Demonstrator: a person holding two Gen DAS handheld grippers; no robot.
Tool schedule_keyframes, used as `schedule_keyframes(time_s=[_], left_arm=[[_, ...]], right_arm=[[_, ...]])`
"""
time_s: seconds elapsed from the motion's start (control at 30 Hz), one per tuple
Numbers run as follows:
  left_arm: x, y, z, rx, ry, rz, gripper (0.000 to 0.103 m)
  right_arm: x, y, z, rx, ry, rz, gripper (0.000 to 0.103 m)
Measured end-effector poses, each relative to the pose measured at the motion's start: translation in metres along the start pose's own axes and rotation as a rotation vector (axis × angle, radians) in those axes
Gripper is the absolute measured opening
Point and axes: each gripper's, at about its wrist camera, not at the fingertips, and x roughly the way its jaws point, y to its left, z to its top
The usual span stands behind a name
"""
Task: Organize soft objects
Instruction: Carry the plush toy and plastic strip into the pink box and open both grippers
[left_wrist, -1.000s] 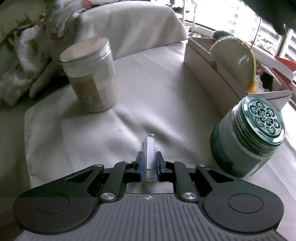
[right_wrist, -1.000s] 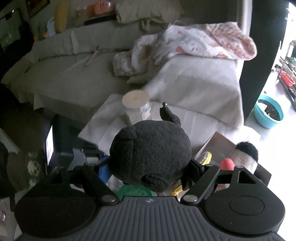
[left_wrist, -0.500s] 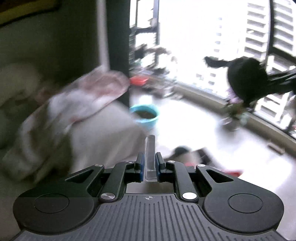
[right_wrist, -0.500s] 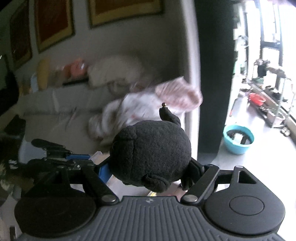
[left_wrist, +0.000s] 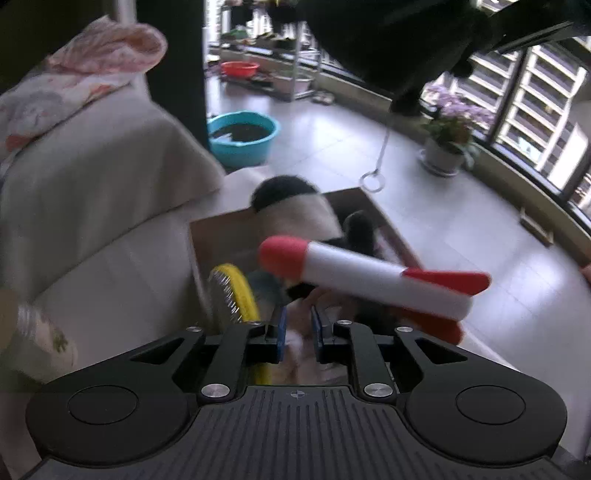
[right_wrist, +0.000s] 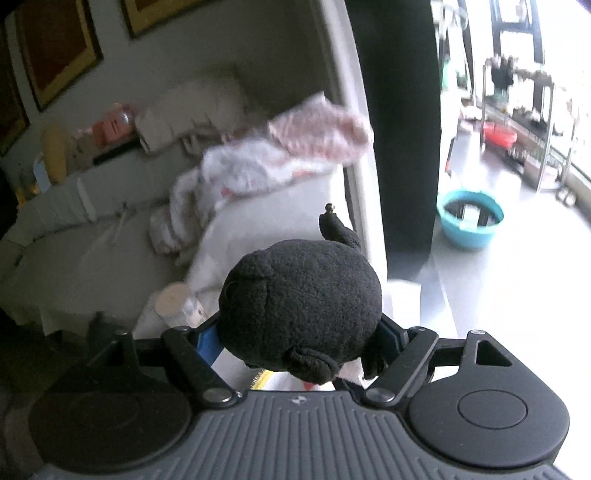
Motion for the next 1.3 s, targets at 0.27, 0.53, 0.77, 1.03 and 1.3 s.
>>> schedule_keyframes(time_s=[0.27,0.53,0.77,1.03,1.3], left_arm=[[-0.031,0.01,-0.02,-0.032,-0.039,-0.049,0.018],[-0.06,0.019,-0.039,-0.084,-0.082,-0.088,0.018],[-0.066,0.023,-0.05,-0.089,-0.092,-0.081,0.018],[-0.069,0.04,-0.038,-0.139,-0.138,-0.069,0.018],[-0.029,0.08,0.024,-0.25,-0.192,-0.027,0.018]], right_arm=[[0.12,-0.002,-0.002,0.085,0.204,0.007,0.08],[0.22,-0.004,-0.026,0.17,0.414,-0.073,0.083],[0.19,0.016,-0.021,0.097,0.373,-0.039,0.085],[0.096,0.007,-0.009,0.014,0.119,-0.03,0.085],[0.085,-0.053,-0.079,0.126,0.106,-0.077,0.063]])
